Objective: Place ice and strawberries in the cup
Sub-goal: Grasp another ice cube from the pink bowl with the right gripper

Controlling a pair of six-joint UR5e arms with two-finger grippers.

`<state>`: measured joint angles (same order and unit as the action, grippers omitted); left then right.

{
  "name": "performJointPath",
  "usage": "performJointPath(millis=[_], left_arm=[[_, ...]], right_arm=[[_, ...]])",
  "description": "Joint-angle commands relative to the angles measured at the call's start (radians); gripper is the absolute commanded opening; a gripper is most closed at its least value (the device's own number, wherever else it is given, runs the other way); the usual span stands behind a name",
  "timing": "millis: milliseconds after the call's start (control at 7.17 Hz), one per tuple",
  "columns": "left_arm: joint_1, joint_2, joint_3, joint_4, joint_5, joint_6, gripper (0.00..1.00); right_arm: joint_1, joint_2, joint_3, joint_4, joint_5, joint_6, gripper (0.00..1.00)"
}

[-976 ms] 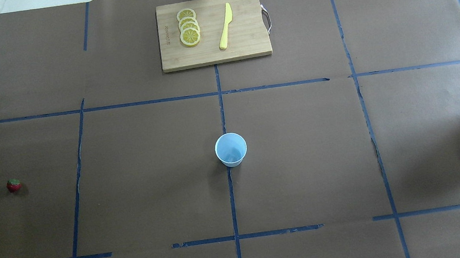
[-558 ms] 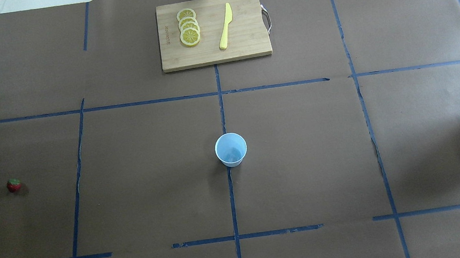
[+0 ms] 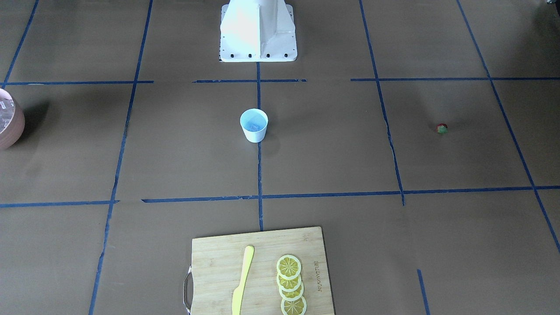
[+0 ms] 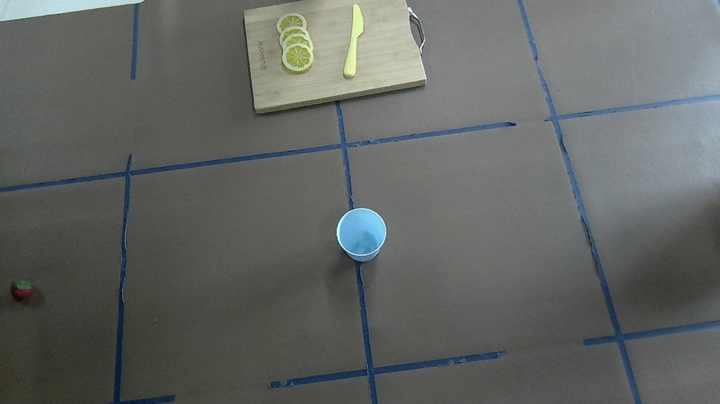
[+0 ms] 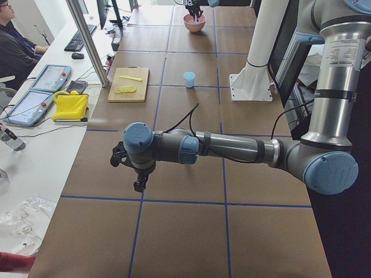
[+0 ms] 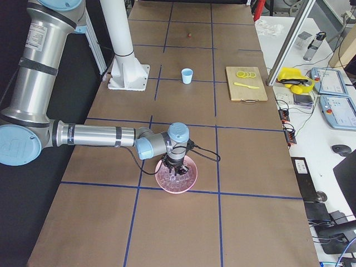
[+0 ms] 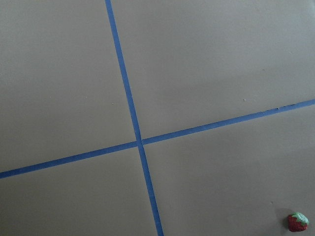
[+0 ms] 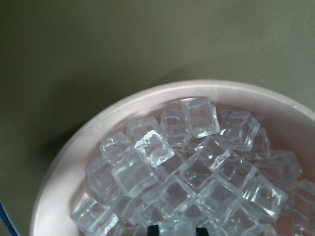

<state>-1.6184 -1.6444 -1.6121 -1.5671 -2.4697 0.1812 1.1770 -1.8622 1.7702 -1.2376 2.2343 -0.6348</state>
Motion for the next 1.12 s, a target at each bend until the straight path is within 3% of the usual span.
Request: performJointPath(millis=[0,279,418,976], left_arm=[[0.000,-0.002,0.000,0.001,0.000,0.000,1.00],[0.002,-0.002,0.000,-0.001,0.000,0.000,1.00],[0.002,-0.002,0.001,0.001,0.000,0.000,1.00],[0.003,-0.002,0.001,0.001,0.000,0.000,1.00]], right_arm=[[0.001,0.003,0.038,-0.013,0.013,0.009,0.13],[0.032,0.030,0.054,-0.045,0.045,0.021,0.13],[0.062,0.101,0.057,-0.145,0.080,0.068,0.06],[0.058,0.202,0.176,-0.177,0.093,0.874,0.01]])
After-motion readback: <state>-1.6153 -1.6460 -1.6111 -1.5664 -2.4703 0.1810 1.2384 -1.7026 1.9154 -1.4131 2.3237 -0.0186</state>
